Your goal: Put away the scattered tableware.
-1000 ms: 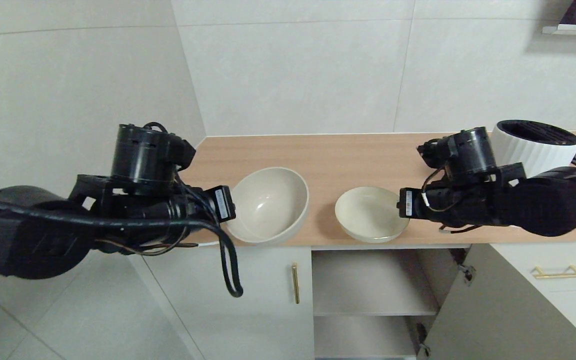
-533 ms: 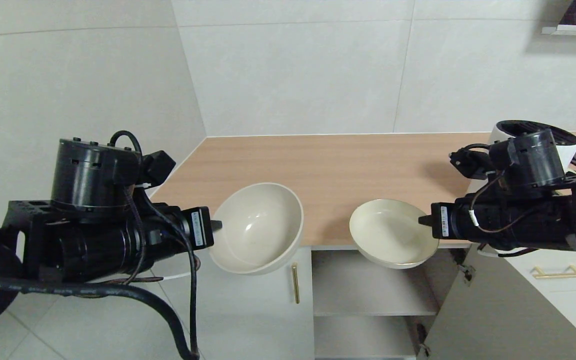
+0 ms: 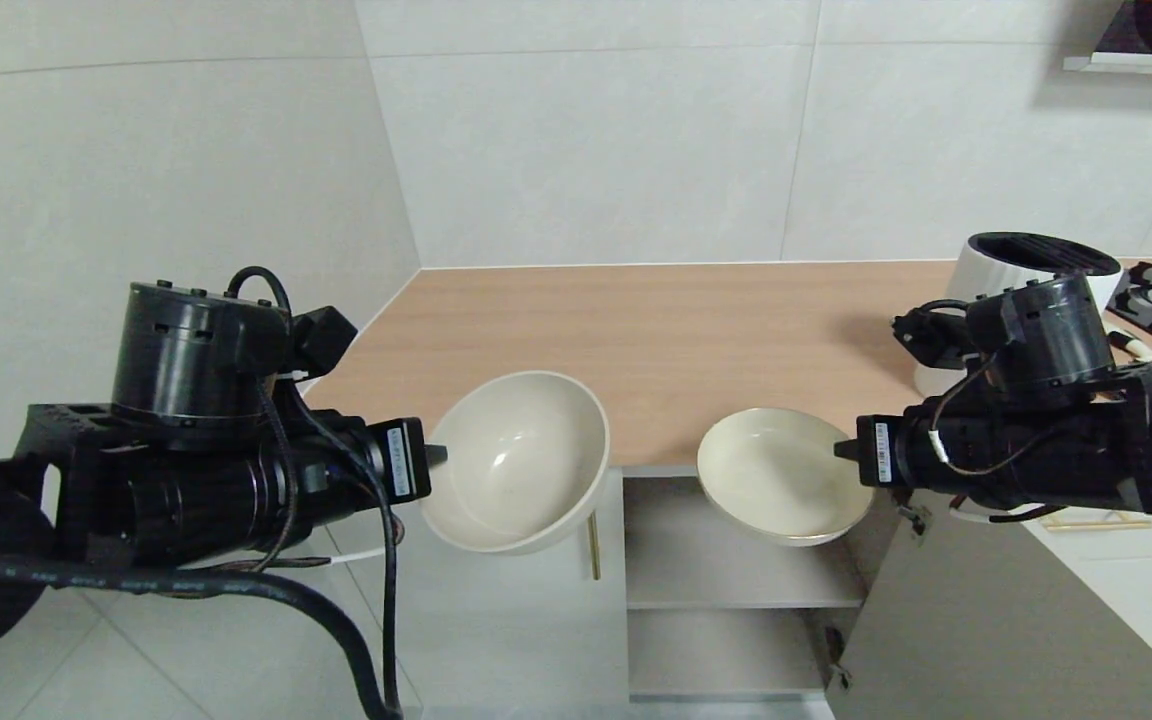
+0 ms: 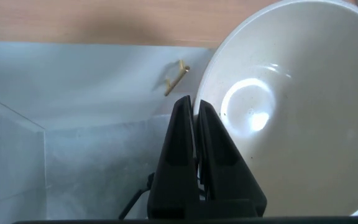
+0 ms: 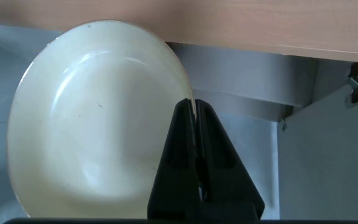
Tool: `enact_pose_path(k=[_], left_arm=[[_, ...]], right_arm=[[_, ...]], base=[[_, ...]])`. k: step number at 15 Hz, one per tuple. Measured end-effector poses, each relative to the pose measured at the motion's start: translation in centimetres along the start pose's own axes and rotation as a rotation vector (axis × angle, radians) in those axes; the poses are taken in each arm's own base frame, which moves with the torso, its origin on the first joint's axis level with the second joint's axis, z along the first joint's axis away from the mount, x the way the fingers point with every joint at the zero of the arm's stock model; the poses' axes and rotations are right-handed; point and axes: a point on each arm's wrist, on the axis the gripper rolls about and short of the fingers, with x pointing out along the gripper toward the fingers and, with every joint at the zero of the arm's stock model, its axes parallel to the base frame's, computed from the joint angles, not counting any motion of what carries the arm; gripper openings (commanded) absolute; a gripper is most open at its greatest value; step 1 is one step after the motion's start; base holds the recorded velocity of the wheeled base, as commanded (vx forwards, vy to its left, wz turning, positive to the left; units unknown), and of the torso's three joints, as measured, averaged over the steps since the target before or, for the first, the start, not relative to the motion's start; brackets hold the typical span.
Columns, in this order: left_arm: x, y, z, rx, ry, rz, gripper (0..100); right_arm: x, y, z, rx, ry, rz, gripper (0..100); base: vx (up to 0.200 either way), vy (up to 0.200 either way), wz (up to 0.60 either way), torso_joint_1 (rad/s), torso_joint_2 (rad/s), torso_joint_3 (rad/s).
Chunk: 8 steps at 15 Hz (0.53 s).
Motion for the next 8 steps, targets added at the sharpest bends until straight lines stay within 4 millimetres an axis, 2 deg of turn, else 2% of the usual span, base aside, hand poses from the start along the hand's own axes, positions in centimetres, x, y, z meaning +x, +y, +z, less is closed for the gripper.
enact_pose_path(k=[6,8], left_arm=[[0.6,0.0,-0.2,0.001,0.015,0.006,0],[0.8,0.1,-0.3,0.001,0.020,0.008,0]], right_arm=[[1.2,-0.2,-0.3,0.003,0.013,-0.012,0],[1.5,-0.2,-0.4,0.003,0.020,-0.014,0]], base=[[0.000,0.000,0.00,0.000,0.00,0.000],[0.000,0.000,0.00,-0.068,0.17,0.073]])
